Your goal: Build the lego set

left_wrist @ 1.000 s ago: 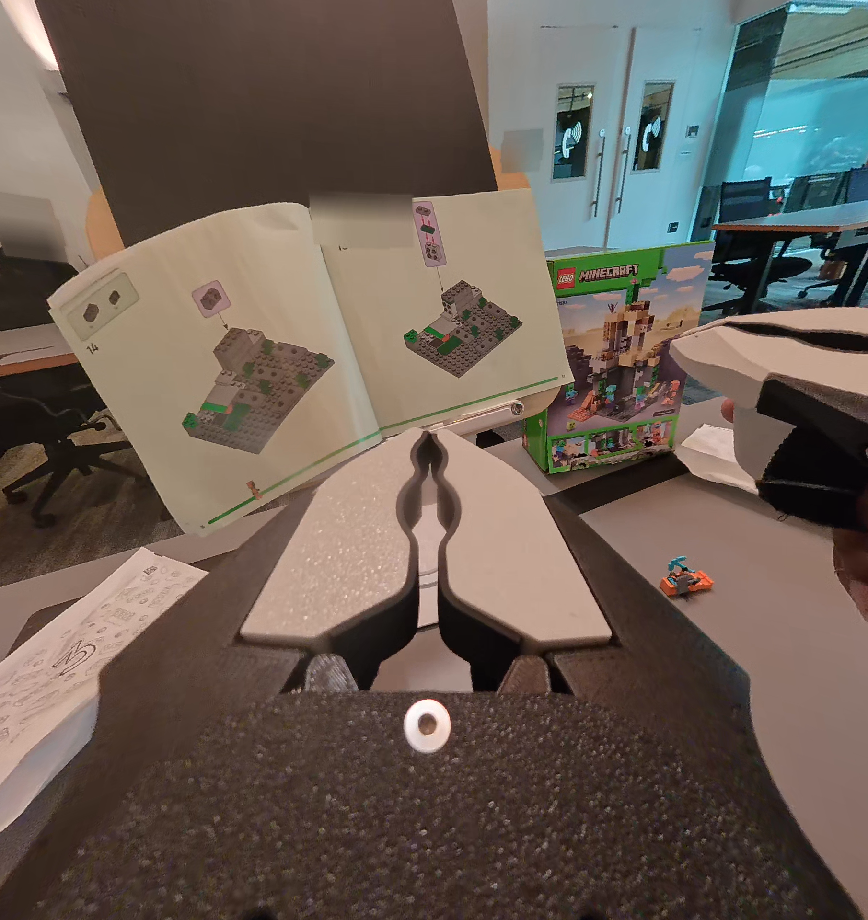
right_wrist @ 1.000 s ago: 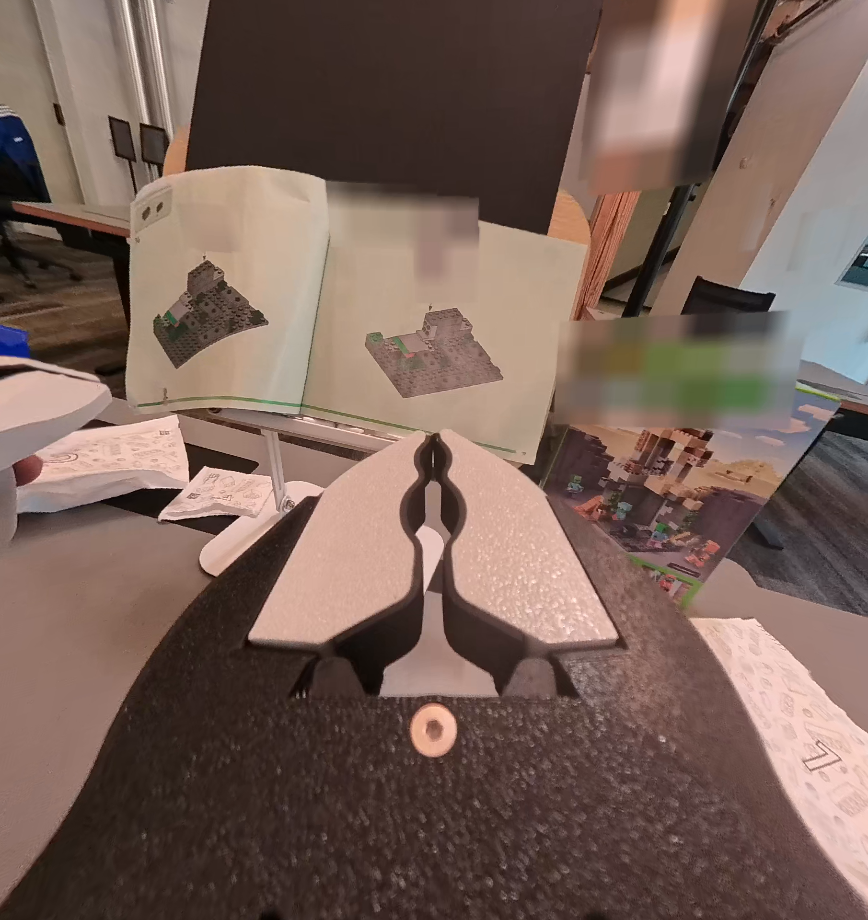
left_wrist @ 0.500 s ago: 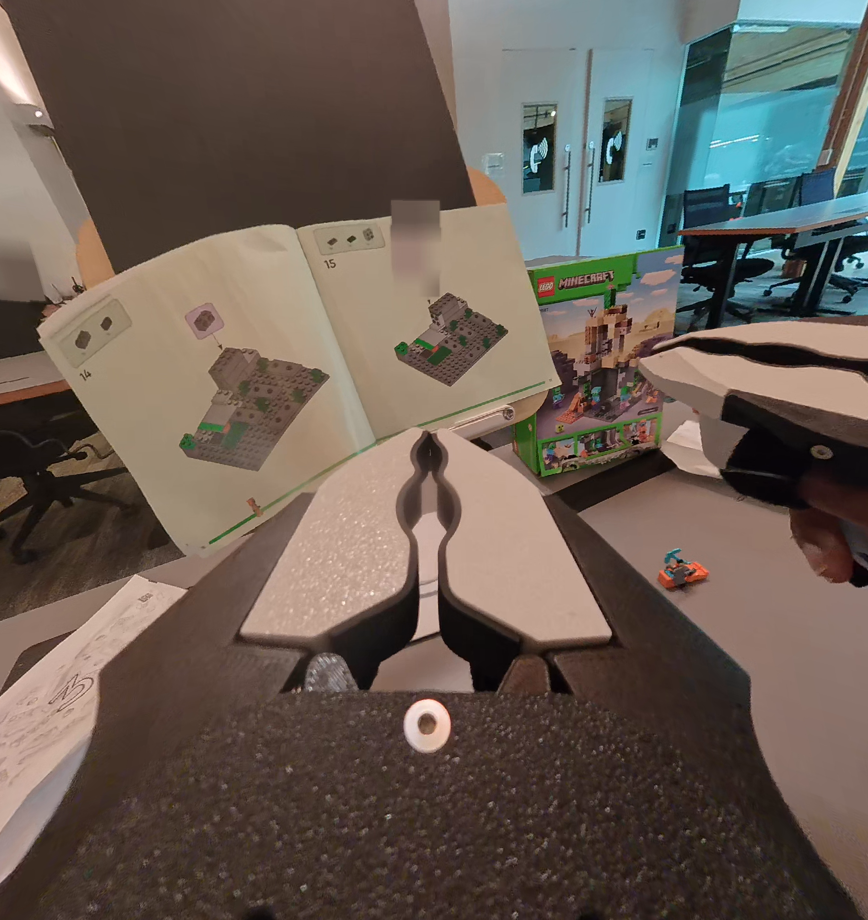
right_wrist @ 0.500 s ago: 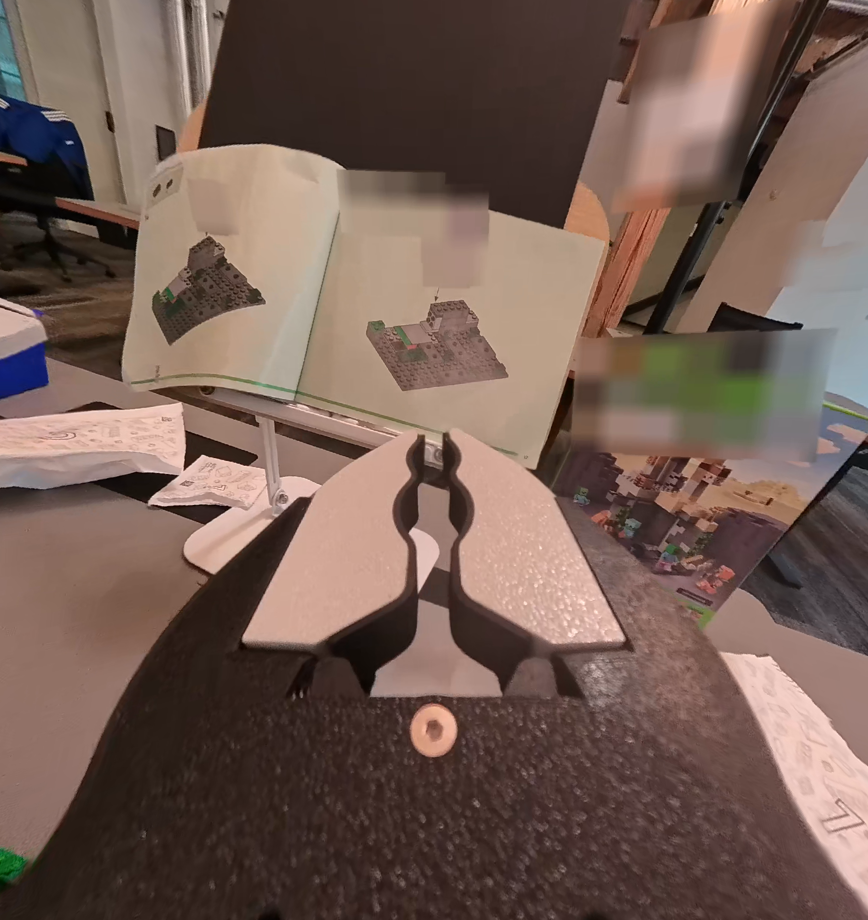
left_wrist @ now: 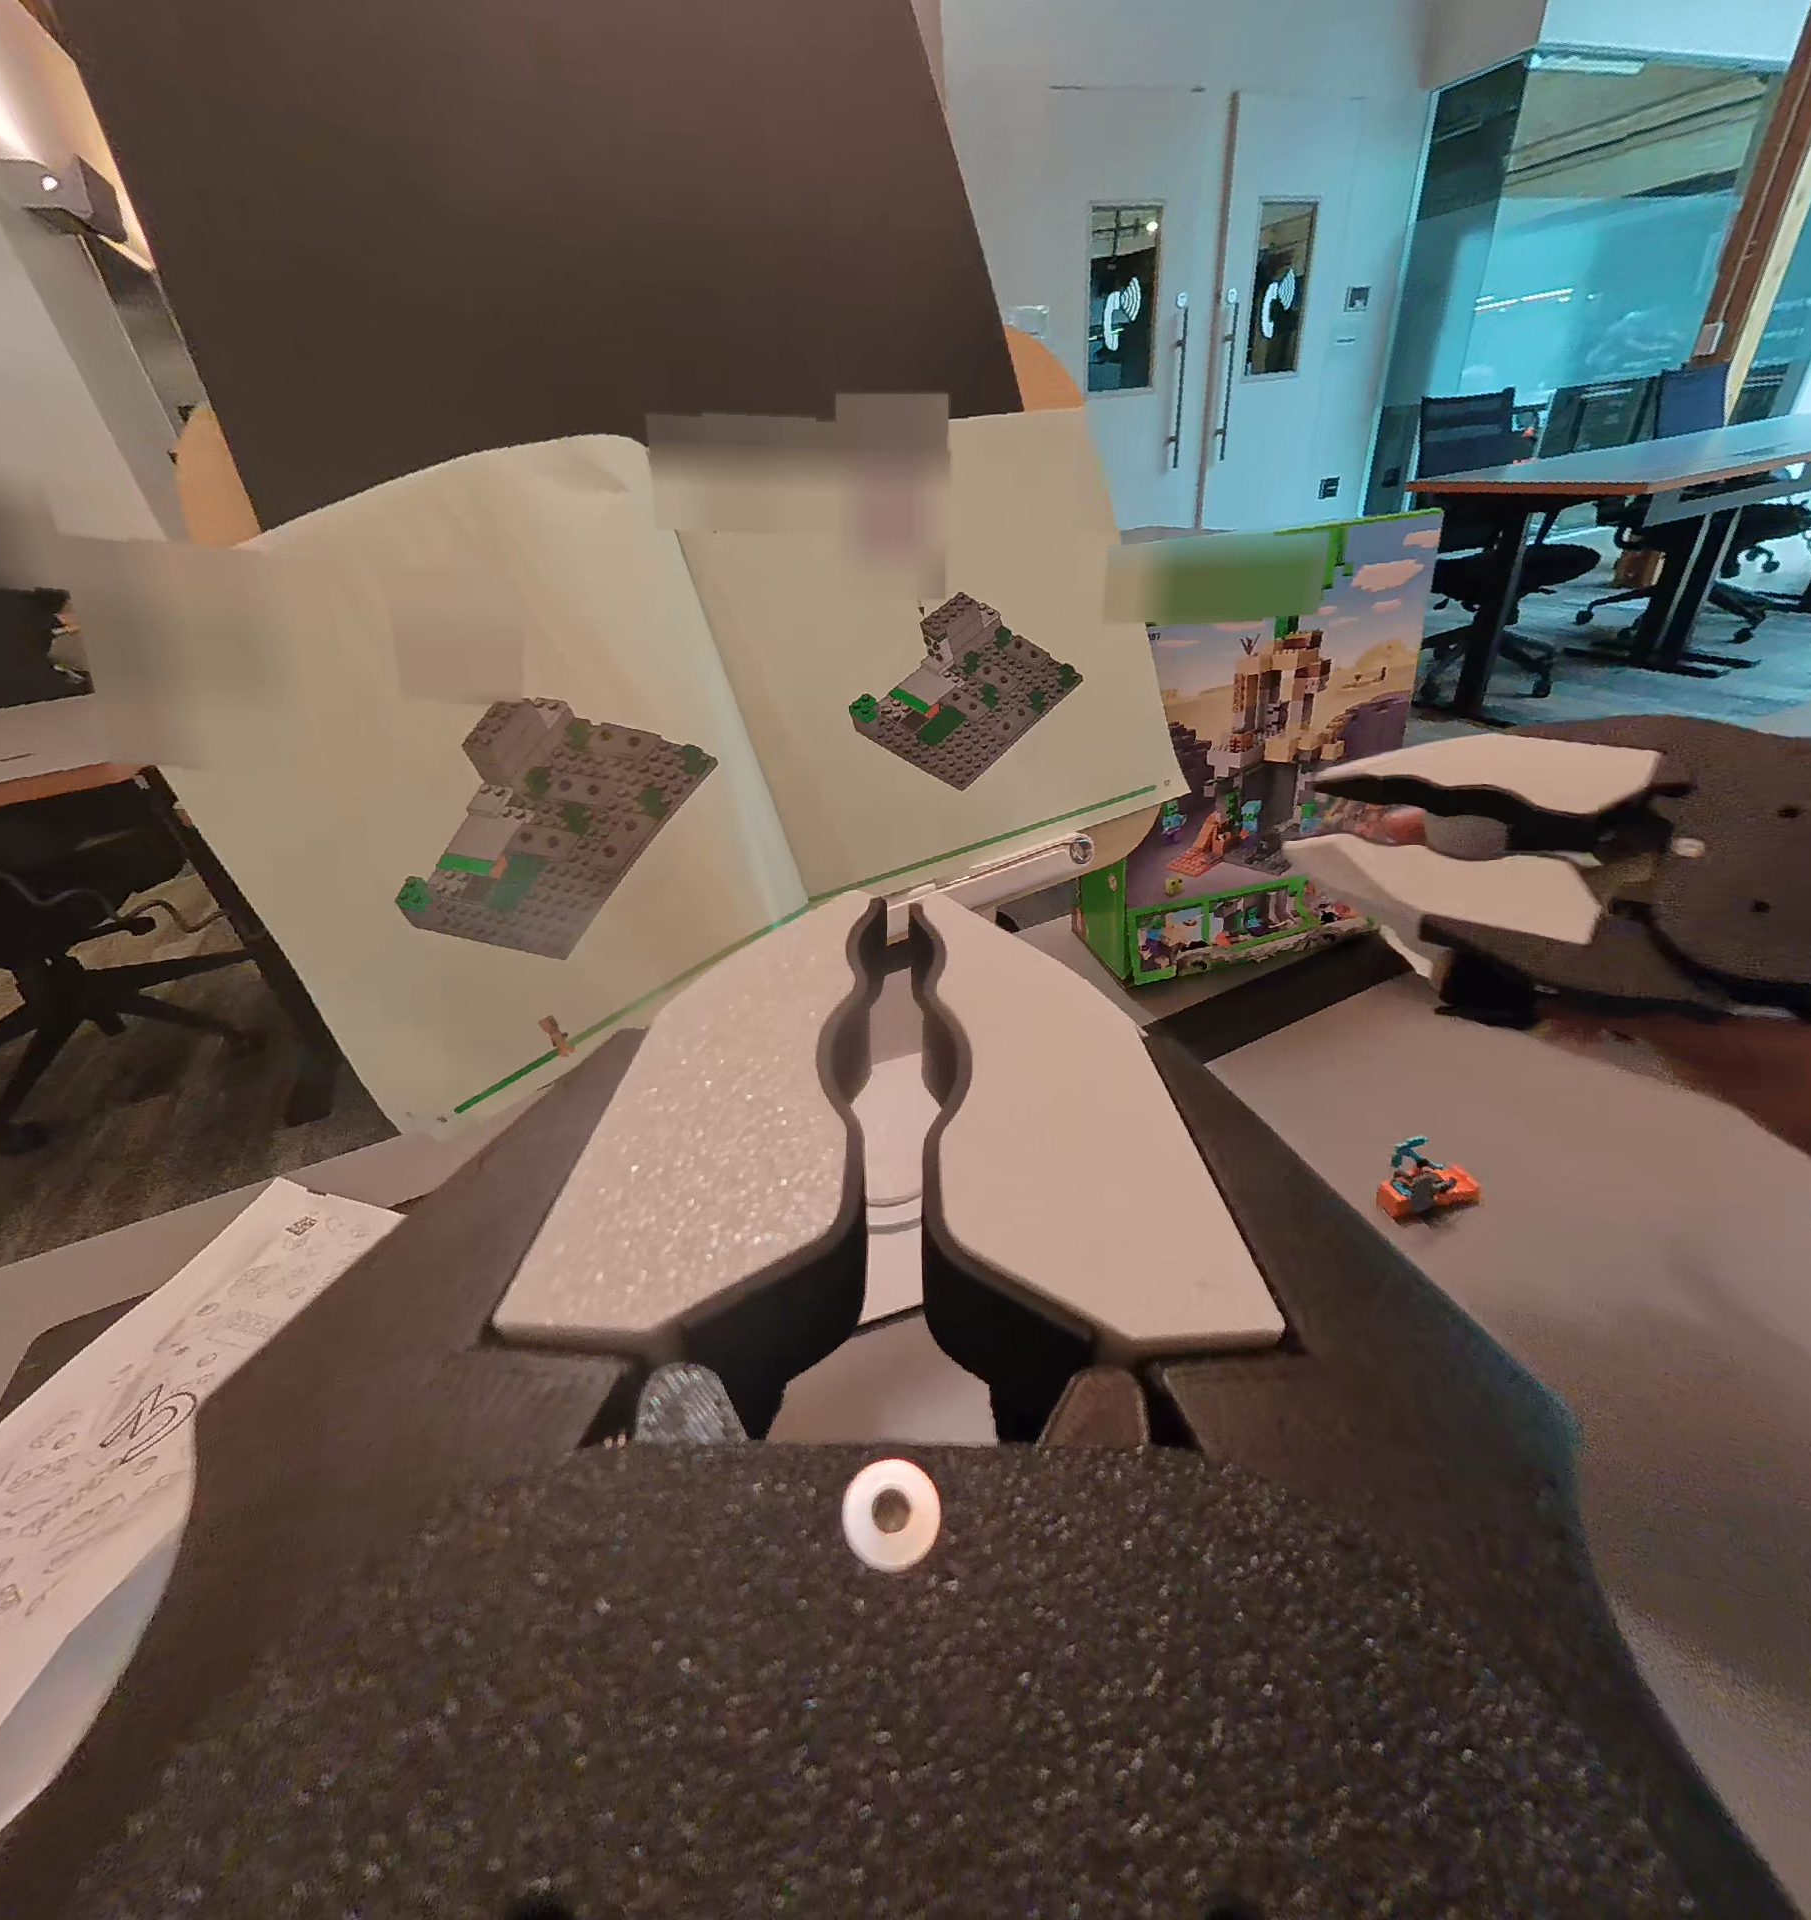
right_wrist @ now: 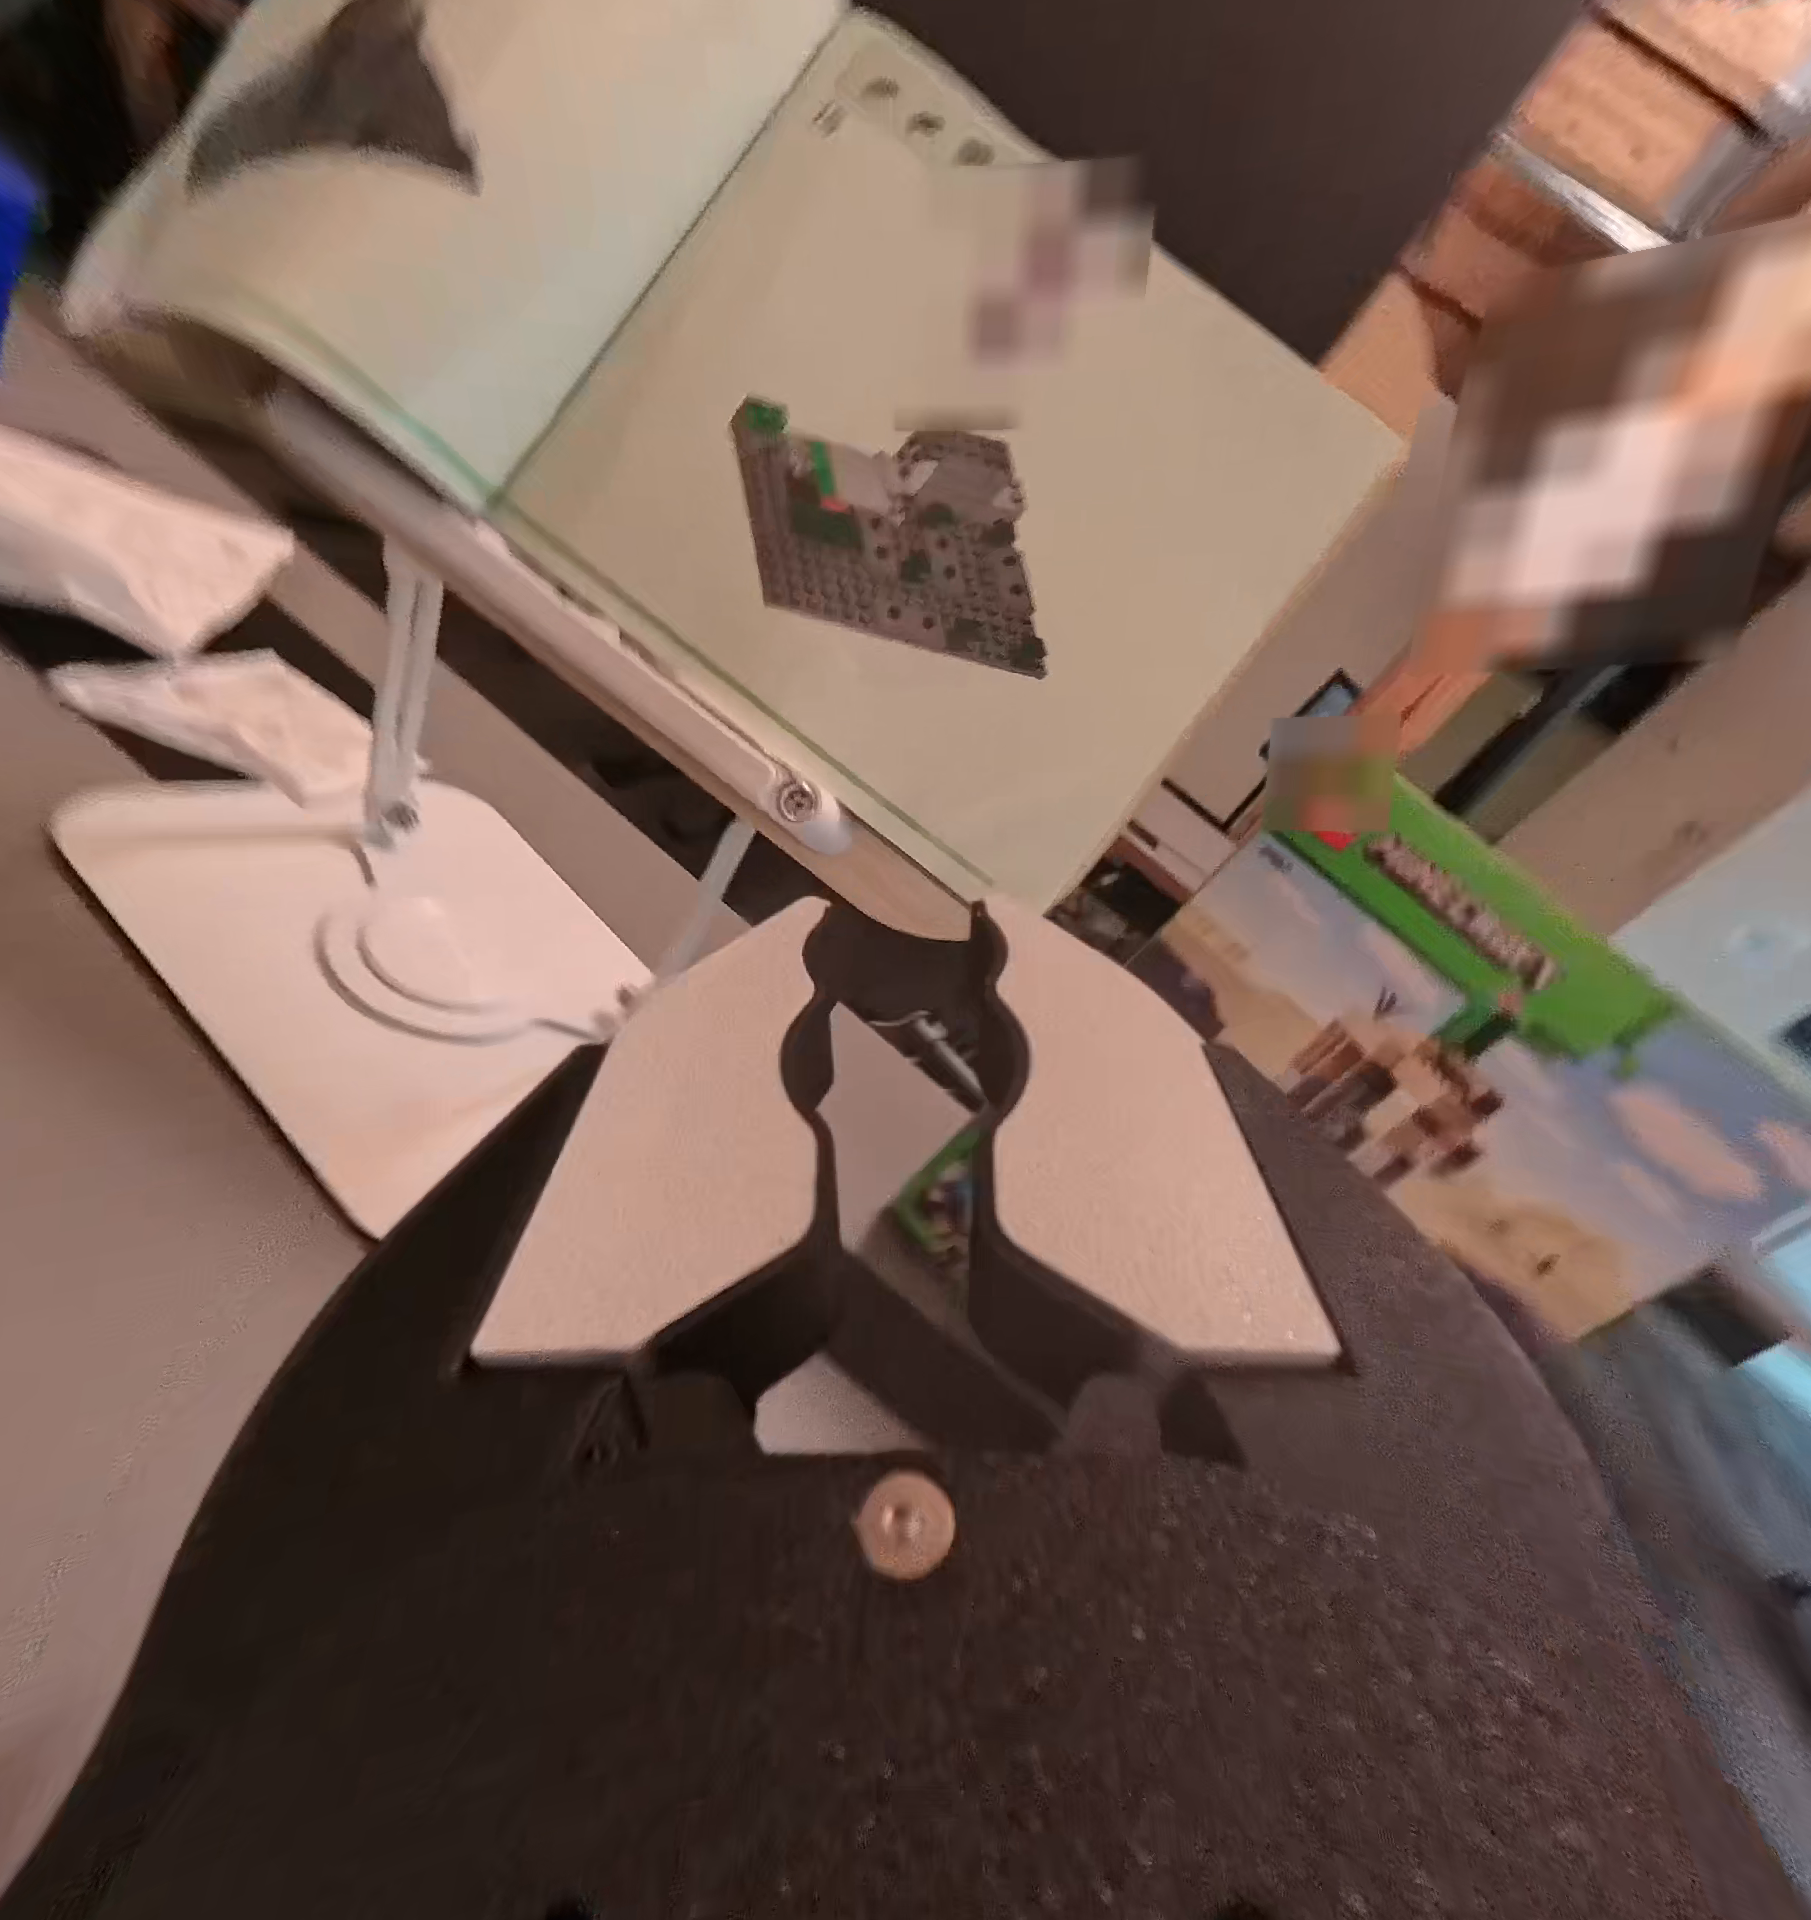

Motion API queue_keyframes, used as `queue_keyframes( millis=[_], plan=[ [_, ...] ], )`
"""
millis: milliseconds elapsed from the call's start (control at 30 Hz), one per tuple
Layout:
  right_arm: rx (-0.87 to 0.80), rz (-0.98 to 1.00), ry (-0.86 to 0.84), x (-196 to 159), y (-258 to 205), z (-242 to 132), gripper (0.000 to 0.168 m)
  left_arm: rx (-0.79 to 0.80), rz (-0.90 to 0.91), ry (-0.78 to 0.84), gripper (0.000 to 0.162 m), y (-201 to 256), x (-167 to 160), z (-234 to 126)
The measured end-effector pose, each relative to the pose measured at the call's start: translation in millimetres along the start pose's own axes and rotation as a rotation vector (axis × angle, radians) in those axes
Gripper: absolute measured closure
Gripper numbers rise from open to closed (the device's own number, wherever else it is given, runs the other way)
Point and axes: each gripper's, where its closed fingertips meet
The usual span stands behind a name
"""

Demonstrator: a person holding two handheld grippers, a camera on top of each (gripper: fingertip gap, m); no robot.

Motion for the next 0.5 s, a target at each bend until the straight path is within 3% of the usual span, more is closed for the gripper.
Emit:
queue_keyframes(
  millis=[233, 500],
  plan=[
    [0.109, -0.557, -0.019, -26.5, 15.4, 49.1, 0.139, 0.032, 0.026, -0.017, 0.160, -13.3, -6.4, 3.7],
    [0.236, -0.878, -0.009, -40.0, 16.5, 72.7, 0.141, 0.036, 0.022, -0.082, 0.160, -19.8, -31.5, 16.5]
  ],
)
Point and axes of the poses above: each gripper's, where its closed fingertips meet, z out along the fingers, x out of its top, y = z × x across the jaws, and after that the axes turned 10 degrees about -z, right-handed
